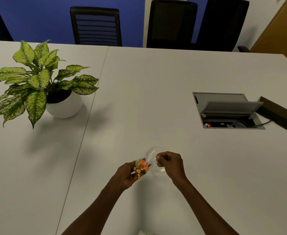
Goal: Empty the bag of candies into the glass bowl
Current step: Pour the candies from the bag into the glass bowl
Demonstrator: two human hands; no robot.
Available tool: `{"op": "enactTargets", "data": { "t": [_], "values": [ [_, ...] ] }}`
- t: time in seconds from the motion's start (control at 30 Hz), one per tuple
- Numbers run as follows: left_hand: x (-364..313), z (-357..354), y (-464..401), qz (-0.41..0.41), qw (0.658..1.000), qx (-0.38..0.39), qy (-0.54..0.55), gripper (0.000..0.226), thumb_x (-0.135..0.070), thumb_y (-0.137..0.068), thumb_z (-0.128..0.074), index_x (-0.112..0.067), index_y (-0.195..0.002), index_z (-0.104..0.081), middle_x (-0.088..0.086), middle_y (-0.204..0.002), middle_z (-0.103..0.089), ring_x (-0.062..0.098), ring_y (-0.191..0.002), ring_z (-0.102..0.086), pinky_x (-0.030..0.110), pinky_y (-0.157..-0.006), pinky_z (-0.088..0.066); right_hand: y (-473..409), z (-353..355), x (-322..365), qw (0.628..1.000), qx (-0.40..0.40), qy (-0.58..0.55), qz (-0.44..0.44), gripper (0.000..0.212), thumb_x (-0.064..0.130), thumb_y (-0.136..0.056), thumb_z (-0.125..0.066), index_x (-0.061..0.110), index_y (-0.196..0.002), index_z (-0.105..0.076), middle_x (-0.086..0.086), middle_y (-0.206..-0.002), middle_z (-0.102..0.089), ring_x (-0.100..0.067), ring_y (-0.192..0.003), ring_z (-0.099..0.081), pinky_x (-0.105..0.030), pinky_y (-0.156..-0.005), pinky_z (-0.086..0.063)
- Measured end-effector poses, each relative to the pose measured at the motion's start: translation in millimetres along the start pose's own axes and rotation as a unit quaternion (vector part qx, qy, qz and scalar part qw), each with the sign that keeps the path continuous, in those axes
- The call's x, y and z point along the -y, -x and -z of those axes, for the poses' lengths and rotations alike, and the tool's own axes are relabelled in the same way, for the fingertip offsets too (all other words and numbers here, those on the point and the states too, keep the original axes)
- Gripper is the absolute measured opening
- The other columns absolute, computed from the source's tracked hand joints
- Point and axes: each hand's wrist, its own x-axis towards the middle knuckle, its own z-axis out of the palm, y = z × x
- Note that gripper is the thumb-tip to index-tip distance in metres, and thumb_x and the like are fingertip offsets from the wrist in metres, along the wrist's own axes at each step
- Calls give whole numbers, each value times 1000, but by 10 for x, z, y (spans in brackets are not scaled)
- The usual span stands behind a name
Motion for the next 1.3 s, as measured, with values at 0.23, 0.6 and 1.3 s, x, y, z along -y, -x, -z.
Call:
{"op": "enactTargets", "data": {
  "t": [0.23, 0.6, 1.3],
  "values": [
    [93, -119, -46, -10, 999, -39, -30, 22, -5, -99, -45, 9, -99, -62, 23, -97, -68, 37, -66, -73, 39, -45, -58, -128, 105, -304, 998, -12, 3, -65, 15, 0, -86, -66, 10, -77, -74, -11, -76, -73, -22, -62, -68, -39, -77, -59],
    [73, -345, 37, -74, 994, -43, -63, 32, 17, -86, -29, 16, -93, -60, 28, -89, -68, 39, -65, -71, 38, -48, -60, -359, 157, -574, 990, -8, -41, -134, 13, -5, -84, -67, 2, -75, -72, -15, -80, -71, -26, -66, -68, -46, -86, -59],
    [47, -629, 193, -143, 982, -81, -95, 17, 12, -87, -45, 9, -86, -61, 24, -82, -64, 41, -71, -66, 44, -65, -62, -398, 184, -640, 988, -7, -70, -140, 18, -6, -85, -66, 6, -73, -72, -17, -78, -68, -23, -60, -65, -38, -75, -61]
  ]
}}
